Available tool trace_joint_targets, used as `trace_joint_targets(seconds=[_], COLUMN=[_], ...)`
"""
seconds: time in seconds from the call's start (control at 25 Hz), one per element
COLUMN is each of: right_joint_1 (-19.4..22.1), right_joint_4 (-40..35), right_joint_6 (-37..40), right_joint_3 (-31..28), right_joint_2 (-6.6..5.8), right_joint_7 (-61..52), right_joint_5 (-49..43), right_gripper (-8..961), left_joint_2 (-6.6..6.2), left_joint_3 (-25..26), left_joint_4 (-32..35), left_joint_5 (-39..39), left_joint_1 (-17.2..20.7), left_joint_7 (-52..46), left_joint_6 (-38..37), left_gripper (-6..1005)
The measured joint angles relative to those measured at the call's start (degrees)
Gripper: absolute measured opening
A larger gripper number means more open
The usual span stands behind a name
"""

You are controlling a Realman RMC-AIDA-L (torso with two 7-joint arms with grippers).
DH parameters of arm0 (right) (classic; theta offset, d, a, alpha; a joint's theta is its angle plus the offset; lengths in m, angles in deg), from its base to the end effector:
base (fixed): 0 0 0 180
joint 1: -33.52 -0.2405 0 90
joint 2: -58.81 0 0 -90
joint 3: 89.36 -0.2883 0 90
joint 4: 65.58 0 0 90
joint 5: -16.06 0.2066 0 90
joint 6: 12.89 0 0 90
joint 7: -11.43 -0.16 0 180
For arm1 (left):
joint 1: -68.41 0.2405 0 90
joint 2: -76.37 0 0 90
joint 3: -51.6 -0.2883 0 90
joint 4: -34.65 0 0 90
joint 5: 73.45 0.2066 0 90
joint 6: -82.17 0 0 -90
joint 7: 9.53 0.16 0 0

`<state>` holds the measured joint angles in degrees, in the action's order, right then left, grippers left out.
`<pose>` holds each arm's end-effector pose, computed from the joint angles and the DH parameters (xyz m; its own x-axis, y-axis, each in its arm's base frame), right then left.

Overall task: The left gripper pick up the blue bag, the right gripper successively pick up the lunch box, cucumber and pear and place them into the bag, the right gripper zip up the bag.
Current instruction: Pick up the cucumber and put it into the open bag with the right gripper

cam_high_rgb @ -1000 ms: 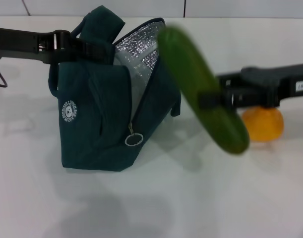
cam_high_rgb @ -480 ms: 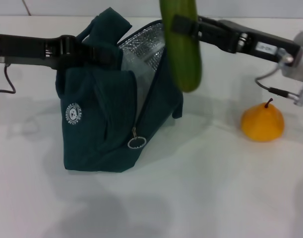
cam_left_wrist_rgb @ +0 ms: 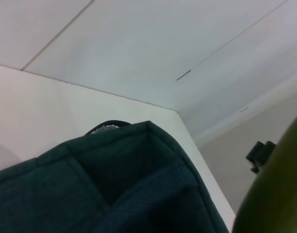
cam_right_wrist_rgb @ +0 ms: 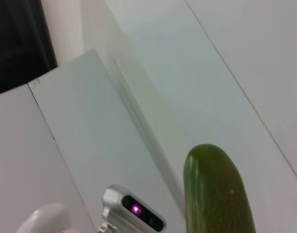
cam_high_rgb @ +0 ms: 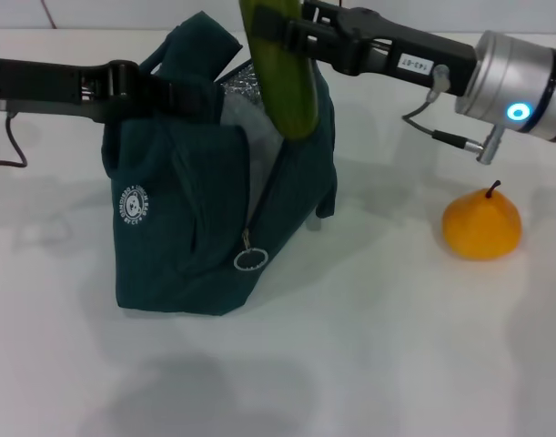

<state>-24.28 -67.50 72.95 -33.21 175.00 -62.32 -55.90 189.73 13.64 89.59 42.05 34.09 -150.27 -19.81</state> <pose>0.1078 0.4181 -0.0670 0.4827 -0.3601 -0.7984 -0.3975 -0.9023 0.1666 -0.2355 0.3725 0.0598 0.3319 0.8485 0.4121 0.8707 -0.4436 0.2122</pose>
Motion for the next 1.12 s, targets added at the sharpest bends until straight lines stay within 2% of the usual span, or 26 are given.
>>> trace_joint_targets(seconds=[0.24, 0.92, 1.0, 1.12], right_joint_1=[-1.98, -3.54, -4.12, -4.90], right_joint_4=[3.23, 7.64, 8.58, 10.65], right_joint_6=[-2.02, -2.07, -2.08, -2.44], right_joint_3=[-0.20, -0.84, -1.71, -7.04], right_joint_2=[0.00, 0.00, 0.00, 0.00], right_joint_7=[2.34, 5.55, 6.41, 8.24], right_joint_5=[-0.17, -1.35, -1.89, -6.14], right_gripper=[596, 597, 597, 596], left_joint_2=[-0.17, -0.25, -0.24, -0.22], left_joint_3=[-0.17, 0.07, 0.08, 0.09], left_joint_4=[-0.10, -0.29, -0.34, -0.41], left_joint_5=[-0.83, -0.96, -1.03, -1.07], left_joint_1=[-0.13, -0.38, -0.40, -0.40], left_joint_7=[0.10, 0.12, 0.12, 0.12], left_joint_6=[0.08, 0.92, 1.12, 1.19], left_gripper=[58, 59, 59, 59])
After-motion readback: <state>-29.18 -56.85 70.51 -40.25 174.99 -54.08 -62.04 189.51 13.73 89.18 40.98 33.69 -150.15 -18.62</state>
